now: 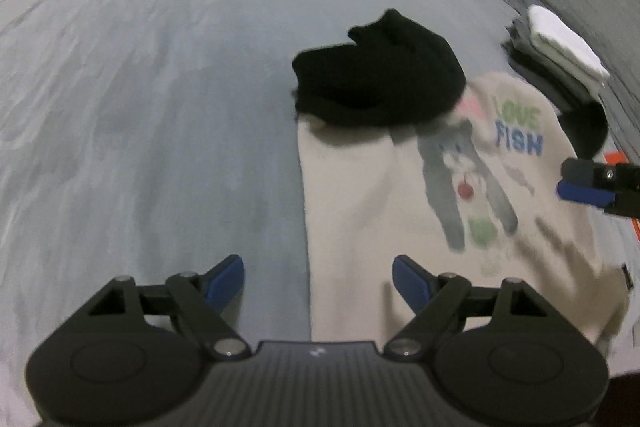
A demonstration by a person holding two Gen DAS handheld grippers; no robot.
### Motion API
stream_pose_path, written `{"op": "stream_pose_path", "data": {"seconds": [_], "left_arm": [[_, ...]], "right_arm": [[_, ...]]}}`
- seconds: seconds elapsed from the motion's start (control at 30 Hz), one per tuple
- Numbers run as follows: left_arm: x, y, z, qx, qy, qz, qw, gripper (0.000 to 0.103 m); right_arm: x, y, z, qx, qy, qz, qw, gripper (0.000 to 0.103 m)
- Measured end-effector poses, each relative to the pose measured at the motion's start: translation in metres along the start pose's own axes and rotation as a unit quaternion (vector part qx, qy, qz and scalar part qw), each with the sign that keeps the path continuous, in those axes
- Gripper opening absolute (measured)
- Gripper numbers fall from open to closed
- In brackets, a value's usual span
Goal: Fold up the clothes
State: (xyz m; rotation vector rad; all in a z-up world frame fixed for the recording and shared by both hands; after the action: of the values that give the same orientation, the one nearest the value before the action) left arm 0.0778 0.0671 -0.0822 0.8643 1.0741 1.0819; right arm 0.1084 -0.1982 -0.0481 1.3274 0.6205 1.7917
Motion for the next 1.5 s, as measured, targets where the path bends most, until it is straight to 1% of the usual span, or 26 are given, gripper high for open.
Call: {"op": "stream_pose_path", "data": {"seconds": [0.07, 0.2, 0.3, 0.37, 0.4, 0.53, 0.6, 0.63, 0.7, 0.73, 0.77, 0.83, 0.9, 1.0, 1.07, 1.13, 1.2, 1.23, 1.33, 1.4, 1.47, 1.5], "left_arm": [[0.0, -0.002, 0.009, -0.008, 0.01, -0.008, 0.9999, 0.083], [0.002, -0.009, 0.024, -0.017, 0.047, -0.024, 0.9985, 0.082], [0.006, -0.01, 0.031, -0.028, 0.079, -0.04, 0.9957, 0.079], [0.009, -0.009, 0.036, -0.036, 0.097, -0.055, 0.9931, 0.07], [0.01, -0.009, 0.037, -0.039, 0.105, -0.064, 0.9916, 0.07], [0.013, -0.006, 0.04, -0.052, 0.125, -0.077, 0.9878, 0.068], [0.016, -0.004, 0.04, -0.056, 0.131, -0.079, 0.9867, 0.068], [0.018, -0.003, 0.04, -0.058, 0.134, -0.079, 0.9861, 0.068], [0.024, 0.0, 0.04, -0.064, 0.142, -0.078, 0.9847, 0.068], [0.028, 0.002, 0.04, -0.069, 0.149, -0.078, 0.9834, 0.068], [0.032, 0.004, 0.039, -0.073, 0.155, -0.079, 0.982, 0.068], [0.042, 0.009, 0.039, -0.085, 0.169, -0.082, 0.9785, 0.07], [0.05, 0.016, 0.039, -0.097, 0.178, -0.089, 0.9752, 0.072], [0.056, 0.026, 0.039, -0.118, 0.183, -0.097, 0.971, 0.074], [0.057, 0.031, 0.038, -0.129, 0.184, -0.103, 0.969, 0.076], [0.056, 0.033, 0.038, -0.134, 0.183, -0.108, 0.9679, 0.077], [0.053, 0.032, 0.039, -0.134, 0.181, -0.11, 0.968, 0.078], [0.051, 0.032, 0.04, -0.135, 0.179, -0.111, 0.9683, 0.078], [0.041, 0.03, 0.043, -0.139, 0.165, -0.109, 0.9704, 0.078], [0.032, 0.028, 0.045, -0.145, 0.148, -0.1, 0.9732, 0.079], [0.02, 0.025, 0.048, -0.153, 0.127, -0.089, 0.9759, 0.081], [0.013, 0.023, 0.05, -0.159, 0.115, -0.083, 0.9771, 0.081]], "right_arm": [[0.008, -0.01, 0.008, 0.001, -0.001, 0.009, 1.0, 0.059], [0.017, -0.027, 0.022, -0.007, -0.018, 0.032, 0.999, 0.059], [0.018, -0.038, 0.034, -0.026, -0.045, 0.059, 0.997, 0.059], [0.018, -0.045, 0.042, -0.04, -0.065, 0.075, 0.994, 0.059], [0.018, -0.049, 0.046, -0.045, -0.075, 0.08, 0.993, 0.059], [0.011, -0.067, 0.056, -0.058, -0.108, 0.081, 0.989, 0.059], [0.007, -0.075, 0.06, -0.066, -0.125, 0.089, 0.986, 0.057], [0.006, -0.078, 0.061, -0.071, -0.132, 0.094, 0.984, 0.054], [0.003, -0.084, 0.061, -0.082, -0.143, 0.105, 0.981, 0.043], [0.001, -0.086, 0.061, -0.087, -0.147, 0.112, 0.979, 0.028], [0.001, -0.087, 0.06, -0.091, -0.151, 0.121, 0.977, 0.017], [0.001, -0.084, 0.059, -0.092, -0.157, 0.149, 0.972, 0.013], [0.006, -0.077, 0.057, -0.092, -0.148, 0.174, 0.969, 0.006], [0.028, -0.067, 0.053, -0.084, -0.11, 0.203, 0.969, 0.005], [0.048, -0.065, 0.047, -0.071, -0.073, 0.207, 0.973, 0.004], [0.064, -0.063, 0.039, -0.06, -0.038, 0.199, 0.978, 0.004], [0.072, -0.058, 0.032, -0.061, -0.011, 0.181, 0.982, 0.009], [0.07, -0.055, 0.032, -0.066, -0.012, 0.172, 0.983, 0.014], [0.052, -0.044, 0.034, -0.085, -0.041, 0.154, 0.983, 0.015], [0.032, -0.035, 0.037, -0.099, -0.069, 0.142, 0.983, 0.021], [0.012, -0.023, 0.039, -0.123, -0.09, 0.118, 0.981, 0.053], [0.003, -0.016, 0.04, -0.137, -0.096, 0.103, 0.98, 0.055]]}}
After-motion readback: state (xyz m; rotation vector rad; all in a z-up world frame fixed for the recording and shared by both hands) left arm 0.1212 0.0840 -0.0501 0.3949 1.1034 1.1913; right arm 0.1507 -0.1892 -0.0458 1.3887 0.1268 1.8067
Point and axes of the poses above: each gripper's, at about its wrist camera, not at the fingertips, and y roughly against the way its jaws point, x to its left, z to its top, the point moved 4 cm from there along -y, roughly the way its jaws point, and after that the axes turned 14 degrees about x, right-handed, at the moved point
